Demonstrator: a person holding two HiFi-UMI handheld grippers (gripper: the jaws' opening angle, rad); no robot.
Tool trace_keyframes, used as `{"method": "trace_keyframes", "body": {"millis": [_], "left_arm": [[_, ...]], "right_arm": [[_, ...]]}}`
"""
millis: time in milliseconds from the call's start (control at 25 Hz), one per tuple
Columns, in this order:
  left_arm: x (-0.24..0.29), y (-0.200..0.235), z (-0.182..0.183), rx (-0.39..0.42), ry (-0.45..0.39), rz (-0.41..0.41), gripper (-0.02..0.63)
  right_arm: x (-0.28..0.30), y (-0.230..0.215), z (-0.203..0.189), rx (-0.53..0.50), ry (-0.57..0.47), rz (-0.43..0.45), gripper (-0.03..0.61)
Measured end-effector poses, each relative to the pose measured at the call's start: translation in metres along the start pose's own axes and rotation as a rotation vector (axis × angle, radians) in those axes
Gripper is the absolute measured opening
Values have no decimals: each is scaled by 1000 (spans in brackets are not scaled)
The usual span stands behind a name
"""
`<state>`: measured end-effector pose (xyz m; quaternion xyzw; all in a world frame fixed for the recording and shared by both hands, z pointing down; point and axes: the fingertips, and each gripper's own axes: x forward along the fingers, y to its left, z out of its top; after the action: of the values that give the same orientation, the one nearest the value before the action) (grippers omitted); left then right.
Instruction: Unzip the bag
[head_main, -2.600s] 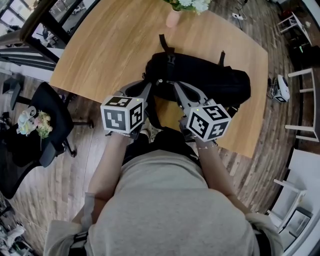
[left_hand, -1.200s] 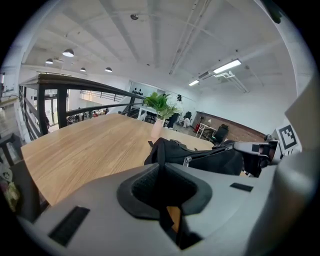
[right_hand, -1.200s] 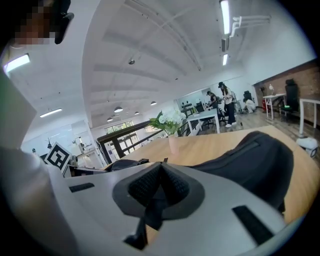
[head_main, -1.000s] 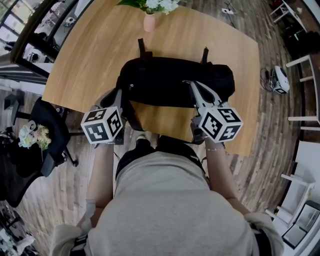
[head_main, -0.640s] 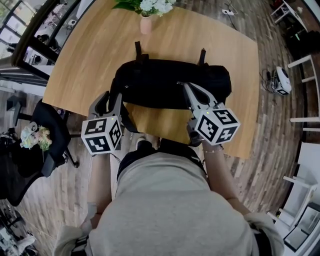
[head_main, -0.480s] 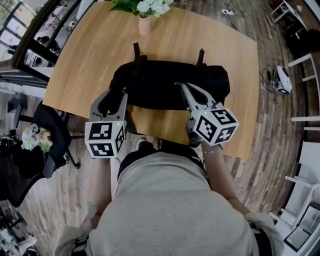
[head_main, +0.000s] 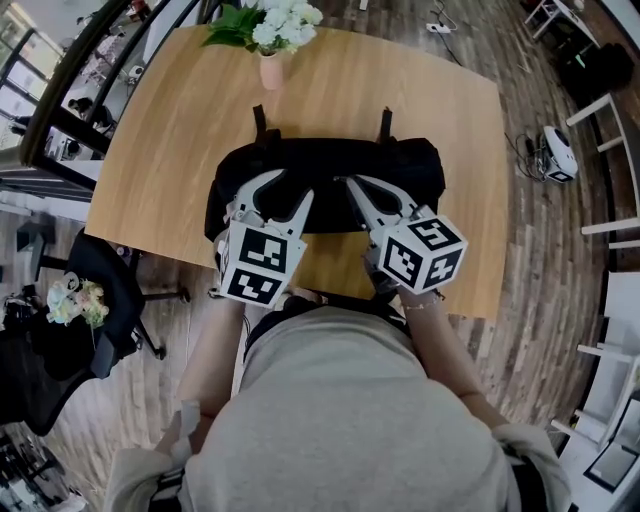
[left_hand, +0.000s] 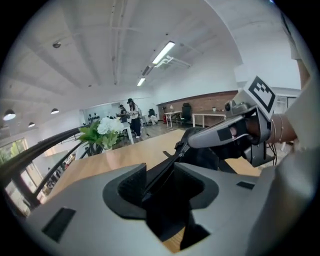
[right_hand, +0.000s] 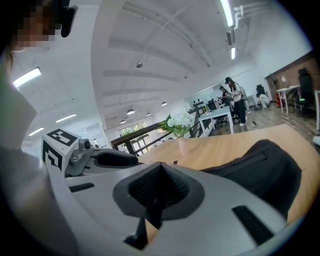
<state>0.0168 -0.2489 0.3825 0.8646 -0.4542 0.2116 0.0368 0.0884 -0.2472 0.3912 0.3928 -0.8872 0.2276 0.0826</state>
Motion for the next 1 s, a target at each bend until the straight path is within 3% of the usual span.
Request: {"method": "trace_keyframes", "body": {"millis": [240,520,840,1000], "left_arm": [[28,-21,1,180,72,-83,169],[44,-41,-4,248,135,-131,166],[48,-44,-11,360,163,-87,61],[47,-46,-13,352,166,-90,44]], "right_arm": [[0,1,2,-7,4,14,9],[-3,1,3,5,5,22,9],[-6,-3,0,12,3,8,9],[-6,-5,-3,13,5,9,9]]}}
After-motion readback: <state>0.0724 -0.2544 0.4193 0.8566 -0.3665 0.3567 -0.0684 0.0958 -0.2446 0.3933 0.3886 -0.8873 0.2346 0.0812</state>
